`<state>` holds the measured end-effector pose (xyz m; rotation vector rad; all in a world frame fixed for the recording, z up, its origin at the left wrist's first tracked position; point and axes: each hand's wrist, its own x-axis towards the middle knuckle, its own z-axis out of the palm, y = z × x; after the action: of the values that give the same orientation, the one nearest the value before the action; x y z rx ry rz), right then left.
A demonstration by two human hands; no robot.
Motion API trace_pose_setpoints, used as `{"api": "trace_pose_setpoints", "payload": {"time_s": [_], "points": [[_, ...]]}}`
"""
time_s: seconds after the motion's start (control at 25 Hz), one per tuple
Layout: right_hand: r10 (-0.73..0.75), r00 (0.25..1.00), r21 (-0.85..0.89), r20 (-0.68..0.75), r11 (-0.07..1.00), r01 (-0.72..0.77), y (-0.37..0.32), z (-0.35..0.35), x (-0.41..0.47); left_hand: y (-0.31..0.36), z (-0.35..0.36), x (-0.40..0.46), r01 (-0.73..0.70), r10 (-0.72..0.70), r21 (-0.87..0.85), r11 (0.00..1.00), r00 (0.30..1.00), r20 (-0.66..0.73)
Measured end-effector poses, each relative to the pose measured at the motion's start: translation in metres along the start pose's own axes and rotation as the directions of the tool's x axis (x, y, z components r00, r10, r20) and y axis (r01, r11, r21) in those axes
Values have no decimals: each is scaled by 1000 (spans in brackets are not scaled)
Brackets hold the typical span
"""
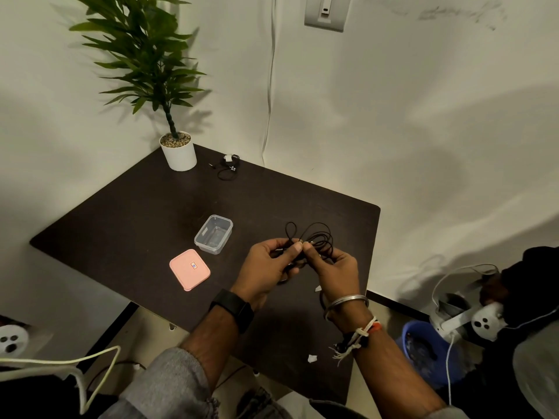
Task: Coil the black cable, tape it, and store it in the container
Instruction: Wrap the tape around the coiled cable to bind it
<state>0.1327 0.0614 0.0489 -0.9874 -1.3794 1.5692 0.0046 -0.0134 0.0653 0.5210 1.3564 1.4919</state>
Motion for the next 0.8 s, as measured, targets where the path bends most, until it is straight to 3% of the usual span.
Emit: {"api": "trace_pose_setpoints", "payload": {"time_s": [0.2, 0.4, 0.68, 0.8], "points": [[-20, 1000, -136, -19, 990, 17, -3, -2, 3, 4, 6, -2, 27, -27, -13, 1000, 999, -43], [-61, 998, -203, -22, 978, 55, -6, -2, 4, 5, 2, -4, 83, -82, -35, 996, 995, 50], [-74, 997, -340, -26, 938, 61, -8, -5, 7, 8, -1, -1, 67, -110, 202, 977, 972, 210], [-58, 996, -331, 67, 941, 77, -9, -8, 7, 5, -3, 1, 62, -104, 230, 971, 979, 176]]}}
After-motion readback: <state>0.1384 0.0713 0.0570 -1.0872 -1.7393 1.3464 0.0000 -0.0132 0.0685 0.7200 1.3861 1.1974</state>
